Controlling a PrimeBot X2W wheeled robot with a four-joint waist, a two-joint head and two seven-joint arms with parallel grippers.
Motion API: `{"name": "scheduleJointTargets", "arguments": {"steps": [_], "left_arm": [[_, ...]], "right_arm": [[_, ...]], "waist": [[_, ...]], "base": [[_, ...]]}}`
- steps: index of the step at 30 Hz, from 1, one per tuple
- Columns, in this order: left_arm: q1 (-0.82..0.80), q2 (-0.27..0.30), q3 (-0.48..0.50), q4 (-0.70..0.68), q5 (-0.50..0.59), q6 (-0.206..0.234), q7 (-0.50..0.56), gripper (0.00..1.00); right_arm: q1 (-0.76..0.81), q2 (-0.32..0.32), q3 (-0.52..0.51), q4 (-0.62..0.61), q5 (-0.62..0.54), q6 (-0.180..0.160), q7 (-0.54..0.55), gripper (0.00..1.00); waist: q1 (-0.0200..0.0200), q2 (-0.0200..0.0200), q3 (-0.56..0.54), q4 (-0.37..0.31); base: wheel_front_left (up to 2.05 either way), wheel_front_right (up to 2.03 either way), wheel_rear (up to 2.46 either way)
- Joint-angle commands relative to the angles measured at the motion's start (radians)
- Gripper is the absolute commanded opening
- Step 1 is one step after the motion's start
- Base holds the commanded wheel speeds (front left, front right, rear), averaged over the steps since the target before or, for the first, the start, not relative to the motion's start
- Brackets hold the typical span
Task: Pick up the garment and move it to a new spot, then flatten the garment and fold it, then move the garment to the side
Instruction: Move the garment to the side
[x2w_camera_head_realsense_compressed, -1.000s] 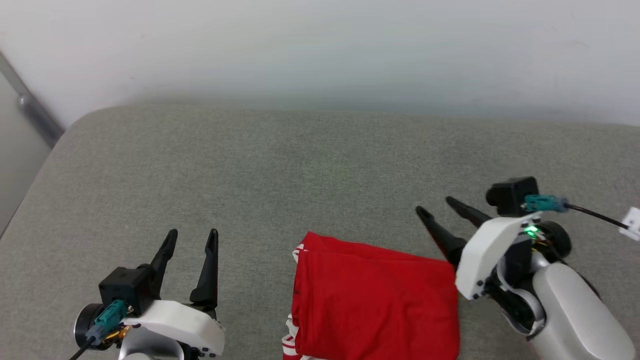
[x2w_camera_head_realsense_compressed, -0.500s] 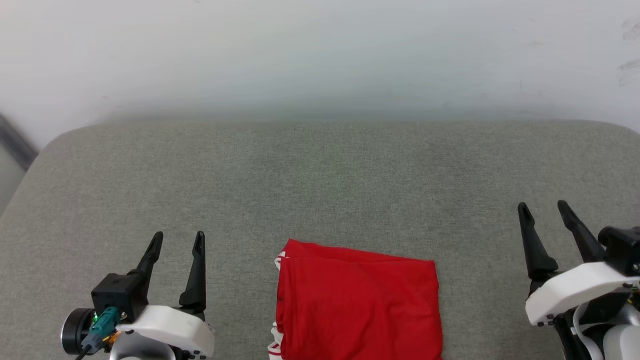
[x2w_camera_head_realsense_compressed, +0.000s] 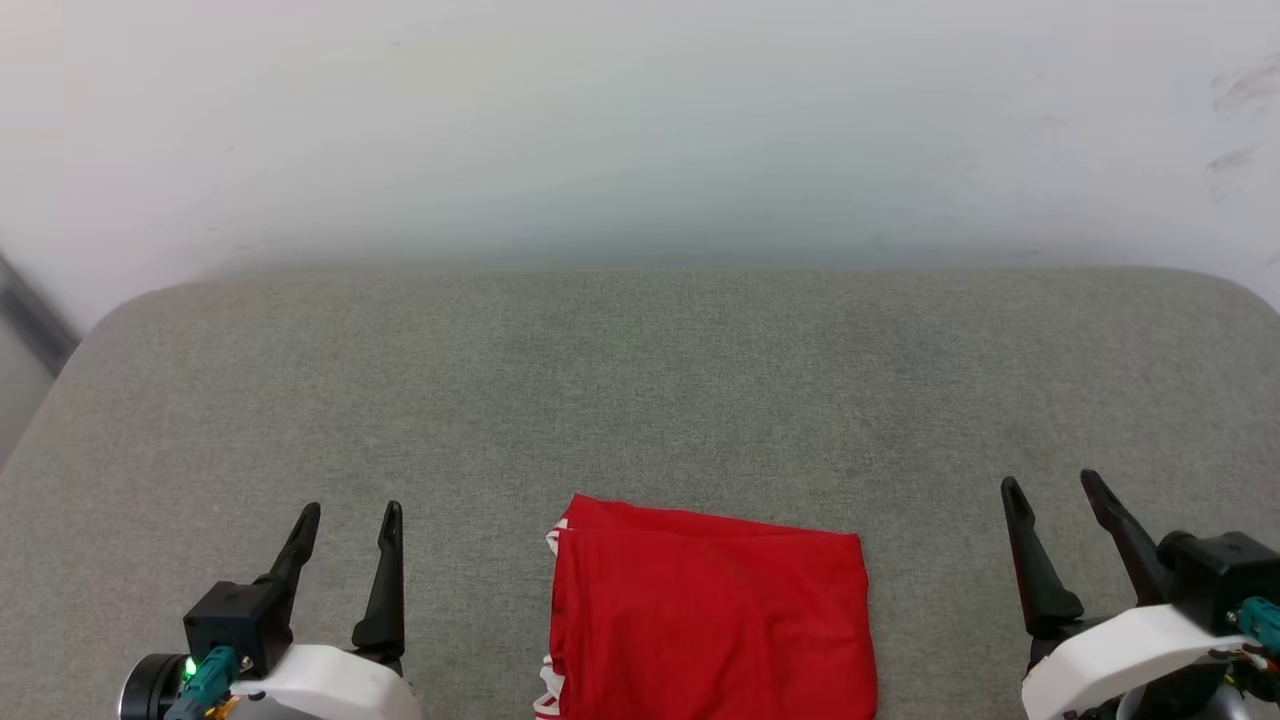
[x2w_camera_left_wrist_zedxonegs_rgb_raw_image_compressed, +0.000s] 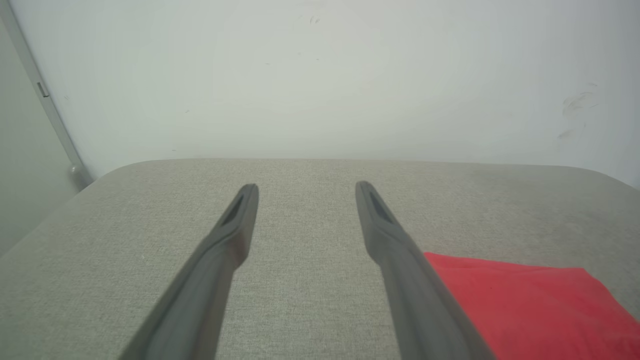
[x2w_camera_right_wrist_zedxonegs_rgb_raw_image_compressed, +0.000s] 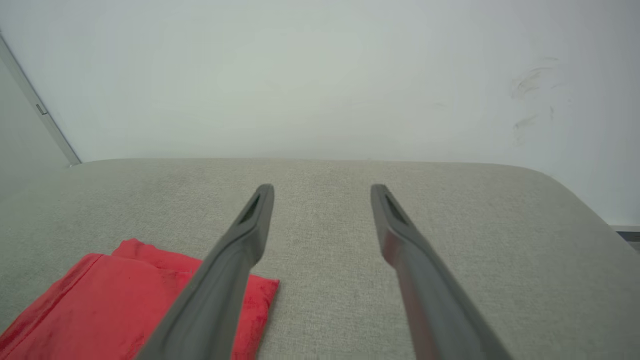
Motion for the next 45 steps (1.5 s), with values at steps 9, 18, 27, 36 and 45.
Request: {"name": "scheduleJointTargets", "arguments": {"steps": [9,18,27,36,45], "left_arm": [[0.009,-0.016,0.014,0.017,0.003,-0.017,-0.008,1.0],[0.002,-0.022,0.027,0.024,0.003,-0.015,-0.009,1.0],[-0.023,-0.049,0.051,0.017,0.016,-0.026,-0.012,1.0],[-0.063,-0.071,0.064,0.016,0.047,-0.053,-0.012,1.0],[-0.101,-0.097,0.06,0.044,0.063,-0.087,-0.011,1.0]], "right_arm": [[0.034,0.015,-0.009,-0.014,-0.009,0.0,0.023,1.0],[0.027,0.008,-0.126,0.067,0.157,0.0,0.233,1.0],[-0.058,0.003,-0.339,0.259,0.324,0.0,0.737,1.0],[-0.164,0.024,-0.29,0.447,0.665,0.0,0.9,1.0],[-0.261,0.025,-0.069,0.621,0.828,-0.001,0.782,1.0]], "waist": [[0.0001,-0.0001,-0.002,-0.008],[0.0001,-0.0001,0.005,-0.005],[0.0001,-0.0001,0.031,0.037],[0.0001,-0.0001,0.09,0.09],[0.0001,-0.0001,0.134,0.131]], "base": [[0.0,0.0,0.0],[0.0,0.0,0.0],[0.0,0.0,0.0],[0.0,0.0,0.0],[0.0,0.0,0.0]]}}
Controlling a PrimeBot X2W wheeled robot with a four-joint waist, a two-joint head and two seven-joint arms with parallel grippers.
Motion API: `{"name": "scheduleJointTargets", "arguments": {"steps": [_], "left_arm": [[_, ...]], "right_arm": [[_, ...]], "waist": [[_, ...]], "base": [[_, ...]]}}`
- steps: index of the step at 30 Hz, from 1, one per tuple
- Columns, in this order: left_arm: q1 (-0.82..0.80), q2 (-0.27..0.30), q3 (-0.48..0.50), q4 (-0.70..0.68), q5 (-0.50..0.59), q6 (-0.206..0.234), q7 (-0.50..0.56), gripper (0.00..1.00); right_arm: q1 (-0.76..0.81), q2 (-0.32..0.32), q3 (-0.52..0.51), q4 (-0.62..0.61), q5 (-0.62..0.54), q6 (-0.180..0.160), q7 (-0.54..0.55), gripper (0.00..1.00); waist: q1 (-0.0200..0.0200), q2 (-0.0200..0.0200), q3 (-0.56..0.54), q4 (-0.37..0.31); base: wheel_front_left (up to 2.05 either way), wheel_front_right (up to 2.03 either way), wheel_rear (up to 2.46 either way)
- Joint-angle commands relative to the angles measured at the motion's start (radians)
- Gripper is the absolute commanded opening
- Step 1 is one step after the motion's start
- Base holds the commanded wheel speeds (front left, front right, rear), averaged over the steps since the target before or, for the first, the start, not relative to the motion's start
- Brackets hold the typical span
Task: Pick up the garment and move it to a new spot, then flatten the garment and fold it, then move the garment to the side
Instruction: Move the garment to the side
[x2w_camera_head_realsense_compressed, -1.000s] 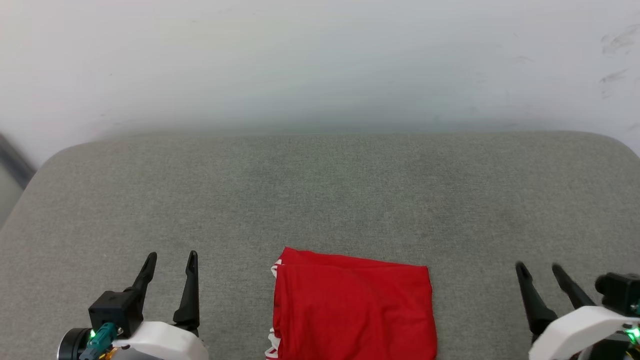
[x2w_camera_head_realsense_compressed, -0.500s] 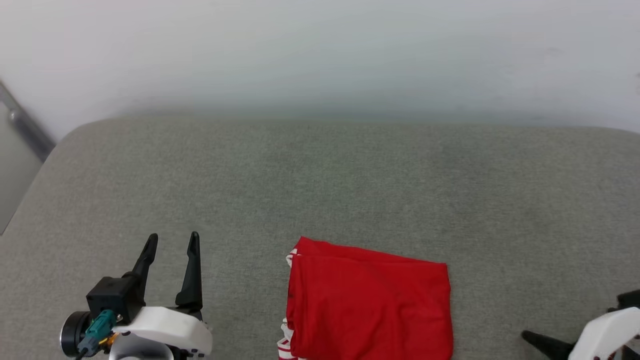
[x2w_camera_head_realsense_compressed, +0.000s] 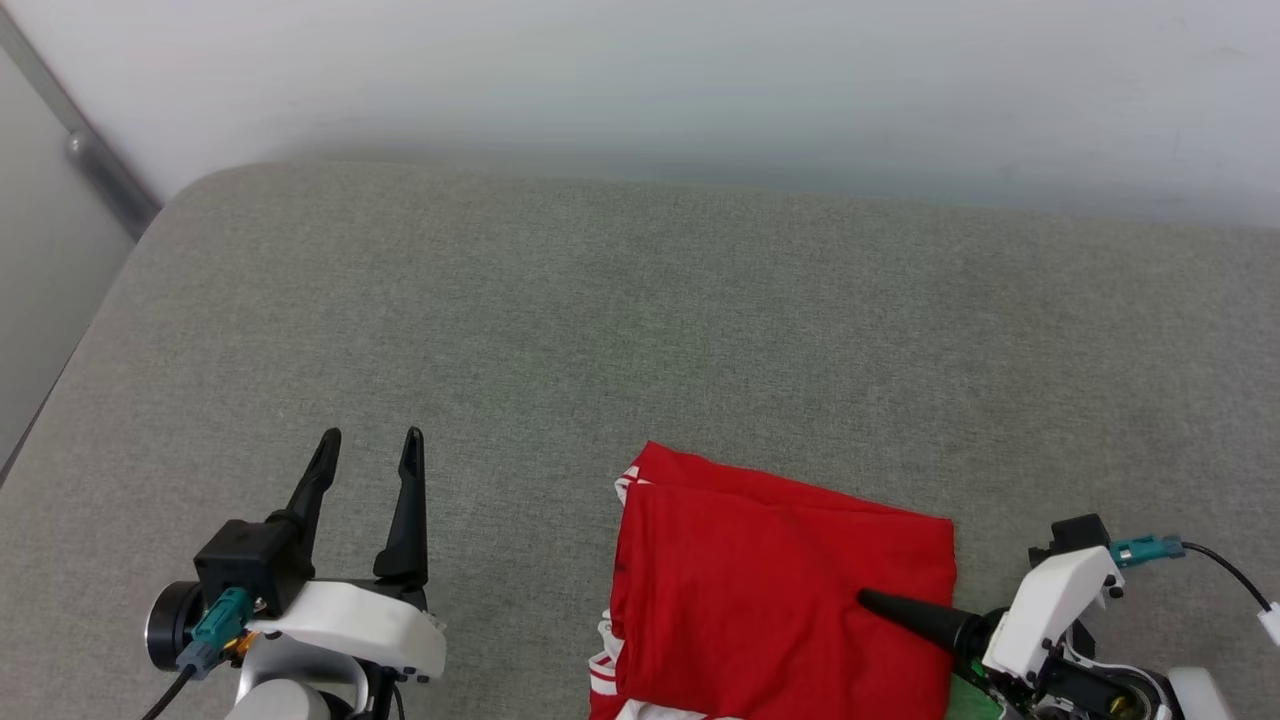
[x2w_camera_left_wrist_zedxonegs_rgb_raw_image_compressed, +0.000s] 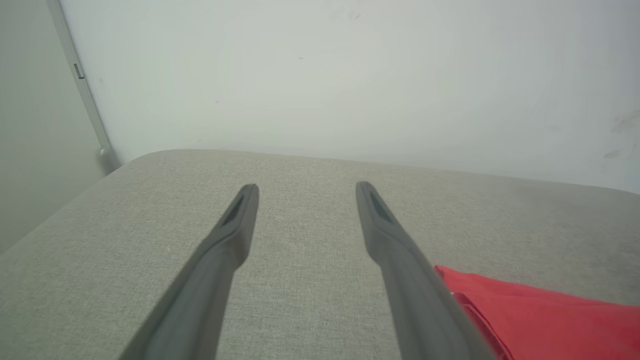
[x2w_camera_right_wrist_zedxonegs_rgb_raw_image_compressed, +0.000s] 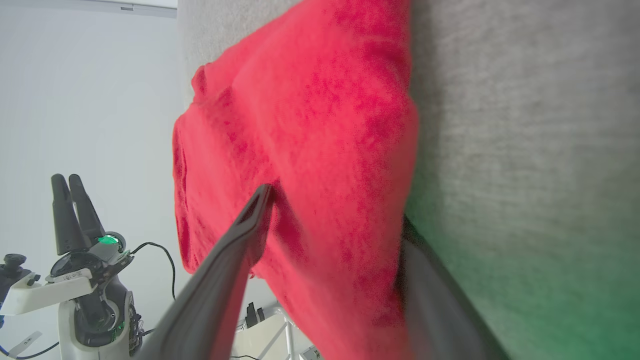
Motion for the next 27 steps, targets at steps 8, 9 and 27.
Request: {"name": "scheduleJointTargets", "arguments": {"steps": [8,9,27], "left_arm": [[-0.005,-0.019,-0.003,0.022,0.019,-0.018,-0.002,1.0],[-0.001,-0.02,-0.004,0.022,0.022,-0.019,-0.002,1.0],[-0.007,-0.025,-0.011,-0.02,0.03,-0.046,-0.002,1.0]], "right_arm": [[-0.033,-0.026,0.09,0.004,-0.135,-0.001,-0.08,0.0],[-0.034,-0.038,0.101,-0.011,-0.161,-0.001,-0.091,0.0],[-0.138,-0.234,0.224,-0.132,-0.628,-0.001,-0.132,0.0]], "waist": [[0.0,0.0,-0.016,0.012],[0.0,0.0,-0.021,0.008],[0.0,0.0,0.0,-0.288]], "base": [[0.0,0.0,0.0],[0.0,0.0,0.0],[0.0,0.0,0.0]]}}
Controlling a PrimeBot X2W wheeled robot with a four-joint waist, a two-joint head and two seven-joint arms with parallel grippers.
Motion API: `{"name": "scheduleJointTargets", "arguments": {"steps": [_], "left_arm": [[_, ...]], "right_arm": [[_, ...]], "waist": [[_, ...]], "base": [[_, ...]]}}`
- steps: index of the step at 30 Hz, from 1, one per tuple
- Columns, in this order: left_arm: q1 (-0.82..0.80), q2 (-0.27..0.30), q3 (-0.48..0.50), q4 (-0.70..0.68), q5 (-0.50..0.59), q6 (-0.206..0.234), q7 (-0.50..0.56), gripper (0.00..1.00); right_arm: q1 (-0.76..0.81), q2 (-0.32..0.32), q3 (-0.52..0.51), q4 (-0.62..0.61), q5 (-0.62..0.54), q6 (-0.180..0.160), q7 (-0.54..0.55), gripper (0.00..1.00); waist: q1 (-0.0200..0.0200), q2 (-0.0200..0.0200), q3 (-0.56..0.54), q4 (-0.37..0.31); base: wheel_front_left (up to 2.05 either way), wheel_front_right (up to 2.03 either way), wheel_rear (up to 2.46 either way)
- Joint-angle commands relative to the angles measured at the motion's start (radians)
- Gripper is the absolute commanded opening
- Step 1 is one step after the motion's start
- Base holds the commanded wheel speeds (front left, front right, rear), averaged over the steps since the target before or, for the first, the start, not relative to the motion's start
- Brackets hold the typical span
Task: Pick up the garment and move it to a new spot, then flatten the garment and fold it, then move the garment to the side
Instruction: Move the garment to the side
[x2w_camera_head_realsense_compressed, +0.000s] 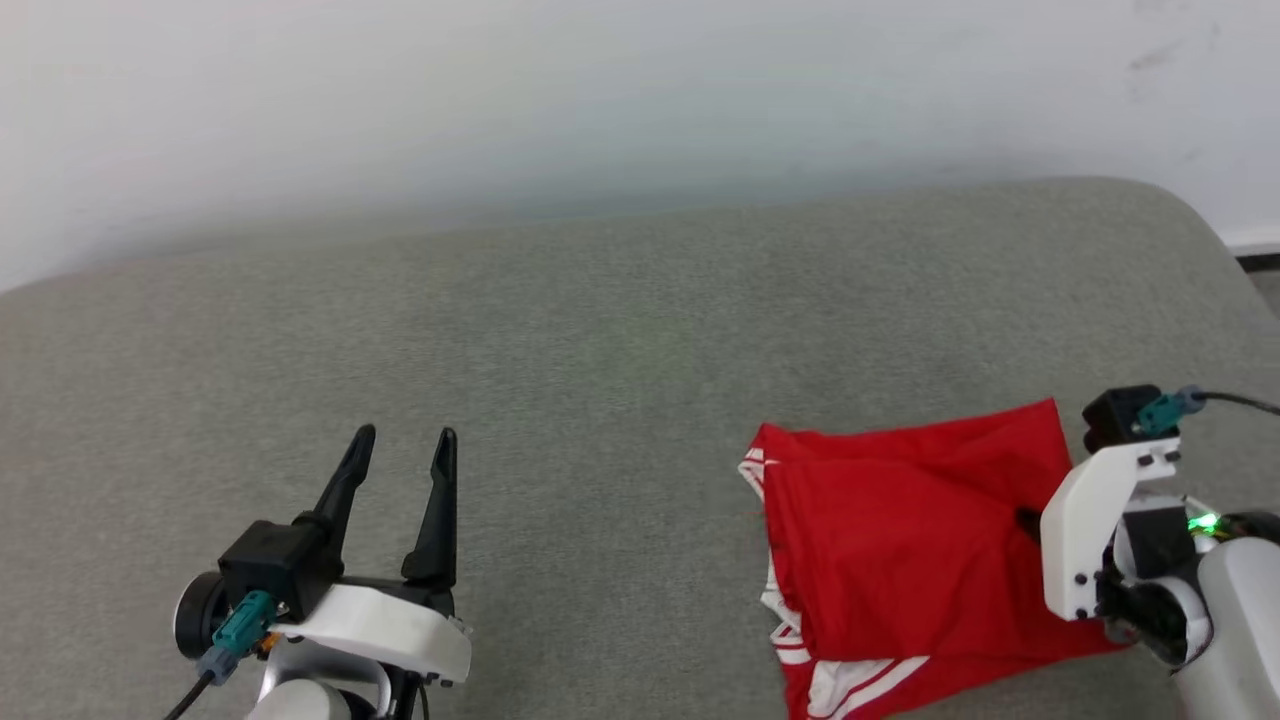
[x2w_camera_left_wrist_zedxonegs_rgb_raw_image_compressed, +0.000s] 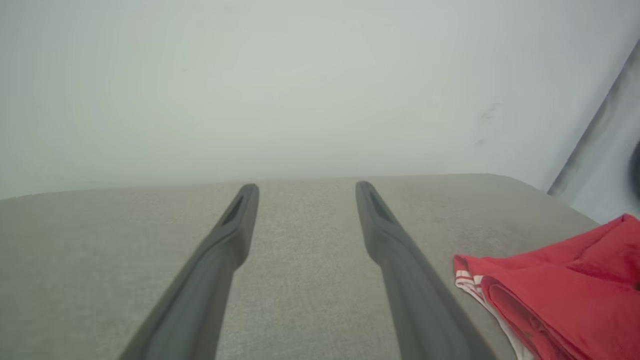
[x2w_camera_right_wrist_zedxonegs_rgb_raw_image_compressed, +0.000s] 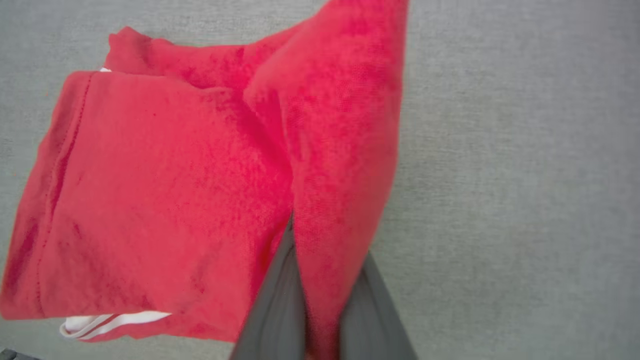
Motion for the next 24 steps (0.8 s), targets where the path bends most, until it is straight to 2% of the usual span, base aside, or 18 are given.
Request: {"name": "scheduleJointTargets", "arguments": {"steps": [1,5,9,17,20,24], "left_arm": [[-0.031,0.003,0.002,-0.014,0.001,-0.011,-0.002,1.0],[-0.072,0.021,0.002,-0.043,0.015,-0.024,0.007,1.0],[-0.13,0.038,-0.009,-0.074,0.034,-0.043,0.025,1.0],[-0.238,0.063,-0.021,-0.133,0.065,-0.073,0.057,1.0],[-0.268,0.076,-0.019,-0.156,0.074,-0.076,0.066,1.0],[-0.296,0.081,-0.021,-0.168,0.085,-0.083,0.074,1.0]], "right_arm": [[-0.044,-0.018,0.0,0.015,-0.014,-0.001,-0.022,0.0],[-0.125,-0.031,-0.005,0.049,-0.041,-0.001,-0.053,0.0],[-0.198,-0.063,-0.053,0.098,-0.099,-0.001,-0.1,0.0],[-0.322,-0.132,-0.255,0.182,-0.24,-0.001,-0.217,0.0],[-0.365,-0.132,-0.355,0.189,-0.307,-0.001,-0.26,0.0],[-0.398,-0.097,-0.474,0.212,-0.374,-0.001,-0.297,0.0]], "waist": [[-0.0001,0.0,0.061,-0.087],[-0.0001,0.0,0.142,-0.149],[-0.0001,0.0,0.221,-0.179],[-0.0001,0.0,0.363,-0.151],[-0.0001,0.0,0.413,-0.138],[-0.0001,0.0,0.459,-0.124]], "base": [[0.0,0.0,0.0],[0.0,0.0,0.0],[0.0,0.0,0.0],[0.0,0.0,0.0],[0.0,0.0,0.0],[0.0,0.0,0.0]]}}
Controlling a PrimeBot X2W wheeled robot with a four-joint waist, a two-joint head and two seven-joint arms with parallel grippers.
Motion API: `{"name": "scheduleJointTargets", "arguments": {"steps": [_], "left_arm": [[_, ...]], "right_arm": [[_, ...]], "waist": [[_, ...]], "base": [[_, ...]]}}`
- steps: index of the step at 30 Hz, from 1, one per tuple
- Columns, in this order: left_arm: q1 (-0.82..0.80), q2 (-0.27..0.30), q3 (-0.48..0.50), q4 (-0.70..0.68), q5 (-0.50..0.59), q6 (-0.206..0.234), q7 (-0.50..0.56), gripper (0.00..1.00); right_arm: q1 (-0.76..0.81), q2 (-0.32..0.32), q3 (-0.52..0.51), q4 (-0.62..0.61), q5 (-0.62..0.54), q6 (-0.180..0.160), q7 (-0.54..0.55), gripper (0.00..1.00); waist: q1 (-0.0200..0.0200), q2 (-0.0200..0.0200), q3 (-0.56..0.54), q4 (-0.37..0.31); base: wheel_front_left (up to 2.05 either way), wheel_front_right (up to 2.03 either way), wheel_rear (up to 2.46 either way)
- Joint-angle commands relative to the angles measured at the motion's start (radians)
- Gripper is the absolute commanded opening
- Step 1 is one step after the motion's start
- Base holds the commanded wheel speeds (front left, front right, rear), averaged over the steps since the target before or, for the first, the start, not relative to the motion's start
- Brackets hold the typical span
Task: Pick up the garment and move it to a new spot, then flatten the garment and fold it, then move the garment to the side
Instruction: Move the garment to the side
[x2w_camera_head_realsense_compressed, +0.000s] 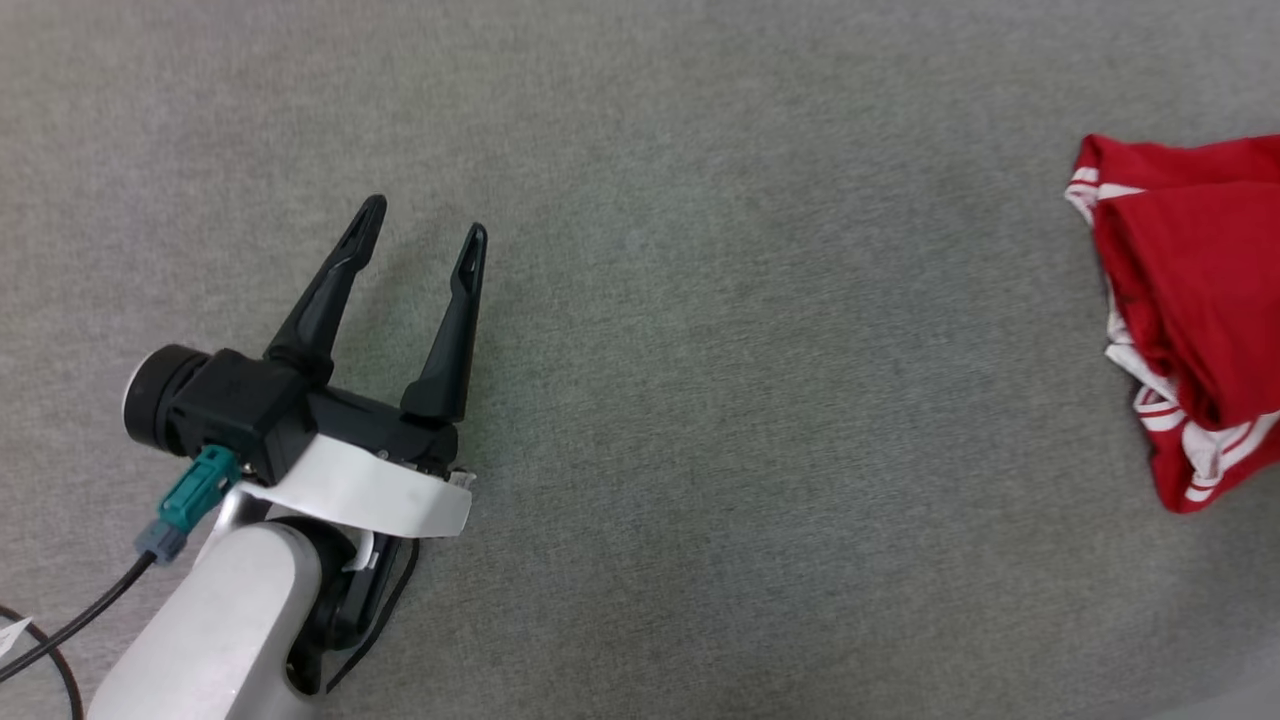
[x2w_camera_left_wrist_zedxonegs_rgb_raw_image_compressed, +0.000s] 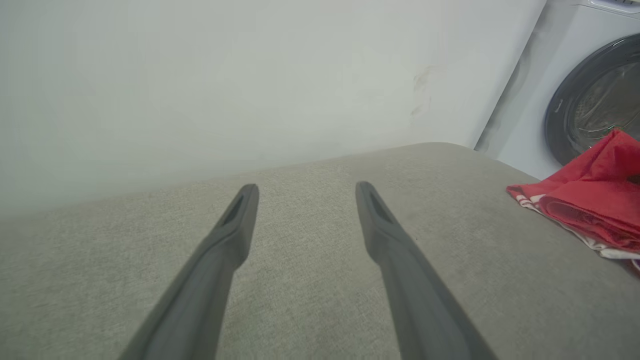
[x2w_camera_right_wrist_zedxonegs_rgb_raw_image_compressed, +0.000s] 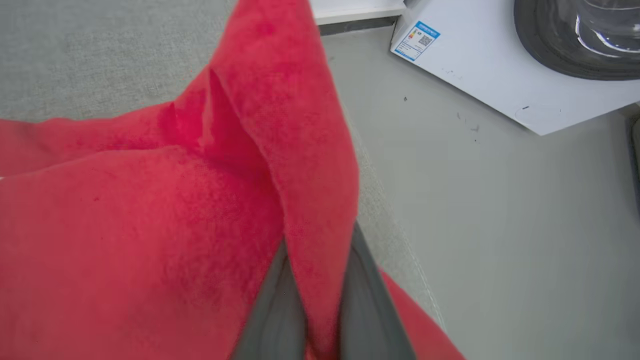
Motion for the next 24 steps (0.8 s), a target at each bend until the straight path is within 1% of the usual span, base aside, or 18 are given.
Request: {"name": "scheduleJointTargets", "arguments": {"steps": [1,3,4,5,6,7,8,10,11,14,16,18,24], "left_arm": [[-0.016,0.003,-0.001,-0.004,0.008,-0.005,0.001,1.0],[-0.025,0.003,-0.003,-0.003,0.008,-0.009,0.003,1.0],[-0.028,0.003,-0.003,-0.001,0.008,-0.007,0.002,1.0],[-0.029,0.003,-0.005,0.002,0.008,-0.009,0.002,1.0],[-0.031,0.003,-0.006,0.004,0.007,-0.011,0.002,1.0],[-0.033,0.003,-0.009,0.007,0.006,-0.014,0.002,1.0],[-0.025,0.001,-0.013,0.021,0.002,-0.016,-0.004,1.0],[-0.013,-0.003,-0.017,0.033,0.001,-0.016,-0.008,1.0],[-0.007,-0.005,-0.02,0.041,-0.002,-0.016,-0.011,1.0],[0.013,-0.019,-0.024,0.061,-0.009,-0.012,-0.023,1.0],[0.019,-0.024,-0.026,0.065,-0.012,-0.011,-0.025,1.0],[0.038,-0.037,-0.03,0.084,-0.02,-0.01,-0.034,1.0],[0.116,-0.066,-0.023,0.134,-0.046,0.012,-0.053,1.0]], "right_arm": [[-0.014,0.024,-0.02,0.013,-0.015,-0.001,-0.011,0.0],[-0.02,0.05,-0.053,0.031,-0.04,-0.001,-0.032,0.0],[-0.019,0.06,-0.06,0.04,-0.053,-0.001,-0.046,0.42],[-0.016,0.069,-0.068,0.051,-0.063,-0.001,-0.057,0.97],[-0.016,0.079,-0.079,0.061,-0.07,-0.001,-0.065,1.0],[-0.016,0.083,-0.085,0.067,-0.084,-0.001,-0.08,1.0],[-0.014,0.089,-0.111,0.069,-0.115,-0.001,-0.129,1.0],[-0.018,0.119,-0.137,0.052,-0.1,-0.001,-0.179,1.0],[-0.004,0.116,-0.142,0.039,-0.112,-0.001,-0.201,1.0],[0.041,0.137,-0.151,-0.006,-0.102,-0.001,-0.248,1.0],[0.056,0.144,-0.153,-0.028,-0.095,-0.001,-0.259,1.0],[0.095,0.169,-0.152,-0.072,-0.08,-0.001,-0.275,1.0],[0.272,0.24,-0.087,-0.229,-0.042,-0.001,-0.282,1.0]], "waist": [[-0.0002,0.0,0.038,0.017],[-0.0002,0.0,0.05,0.021],[-0.0002,0.0,0.053,0.023],[-0.0002,0.0,0.055,0.023],[-0.0002,0.0,0.055,0.024],[-0.0002,0.0,0.054,0.024],[-0.0002,0.0,0.035,0.022],[-0.0002,0.0,0.012,0.022],[-0.0002,0.0,-0.002,0.023],[-0.0002,0.0,-0.052,0.031],[-0.0002,0.0,-0.065,0.035],[-0.0002,0.0,-0.106,0.047],[-0.0002,0.0,-0.234,0.08]], "base": [[0.0,0.0,0.0],[0.0,0.0,0.0],[0.0,0.0,0.0],[0.0,0.0,0.0],[0.0,0.0,0.0],[0.0,0.0,0.0],[0.0,0.0,0.0],[0.0,0.0,0.0],[0.0,0.0,0.0],[0.0,0.0,0.0],[0.0,0.0,0.0],[0.0,0.0,0.0],[0.0,0.0,0.0]]}}
